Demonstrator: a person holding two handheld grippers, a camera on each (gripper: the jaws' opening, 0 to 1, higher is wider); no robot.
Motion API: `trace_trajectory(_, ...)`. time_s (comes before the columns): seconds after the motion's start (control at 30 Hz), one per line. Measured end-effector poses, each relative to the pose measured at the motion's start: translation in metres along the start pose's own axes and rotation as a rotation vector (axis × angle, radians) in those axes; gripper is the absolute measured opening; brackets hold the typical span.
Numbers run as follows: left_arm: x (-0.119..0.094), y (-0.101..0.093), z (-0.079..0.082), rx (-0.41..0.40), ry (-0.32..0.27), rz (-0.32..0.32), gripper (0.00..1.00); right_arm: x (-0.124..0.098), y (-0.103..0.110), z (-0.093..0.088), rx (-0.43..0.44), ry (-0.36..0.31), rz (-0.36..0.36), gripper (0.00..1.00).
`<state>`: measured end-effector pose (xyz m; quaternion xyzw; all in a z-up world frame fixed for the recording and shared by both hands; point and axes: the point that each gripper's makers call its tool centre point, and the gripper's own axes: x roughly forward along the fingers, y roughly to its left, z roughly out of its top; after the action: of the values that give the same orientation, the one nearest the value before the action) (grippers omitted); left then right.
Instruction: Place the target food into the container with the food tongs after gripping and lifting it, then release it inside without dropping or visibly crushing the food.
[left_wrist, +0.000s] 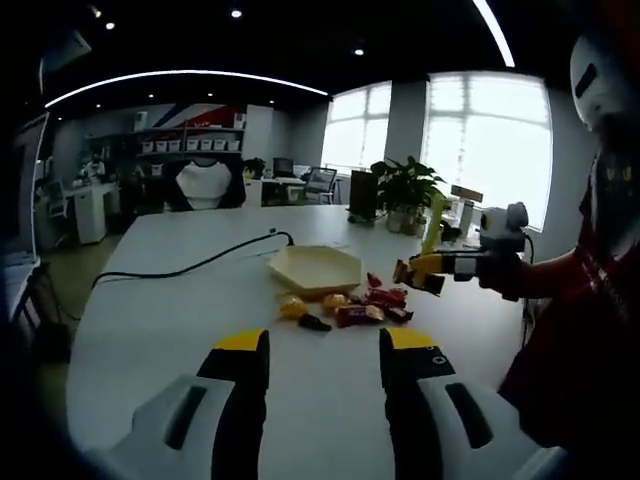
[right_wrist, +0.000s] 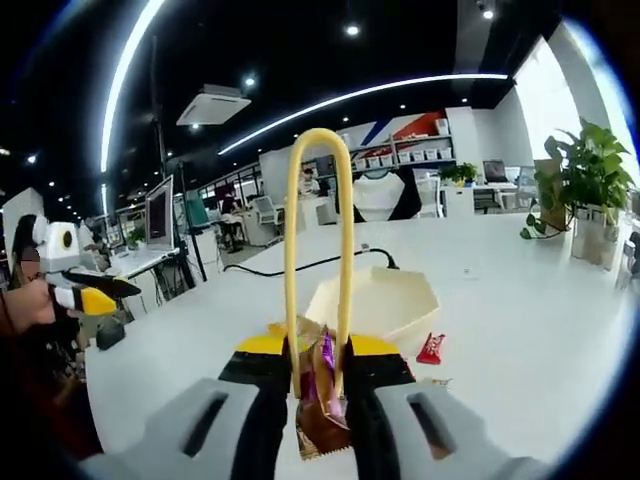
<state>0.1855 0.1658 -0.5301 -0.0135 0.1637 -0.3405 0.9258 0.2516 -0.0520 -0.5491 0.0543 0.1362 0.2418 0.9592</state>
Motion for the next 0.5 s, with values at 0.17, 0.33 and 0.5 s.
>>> trace_trajectory(0.17, -0.005, 0.004, -0.002, -0.01, -0.004, 0.022, 0.47, 0.016, -0.011, 0.013, 0.009, -0.018, -0.009, 0.16)
trace_trajectory(0.33, -0.014, 0.011, -0.003, -0.02, -0.008, 0.055, 0.47, 0.032, -0.025, 0.036, -0.006, -0.057, -0.017, 0.16)
trace_trajectory(0.5, -0.02, 0.016, -0.008, -0.035, -0.003, 0.082, 0.47, 0.053, -0.042, 0.059, -0.016, -0.095, -0.03, 0.16)
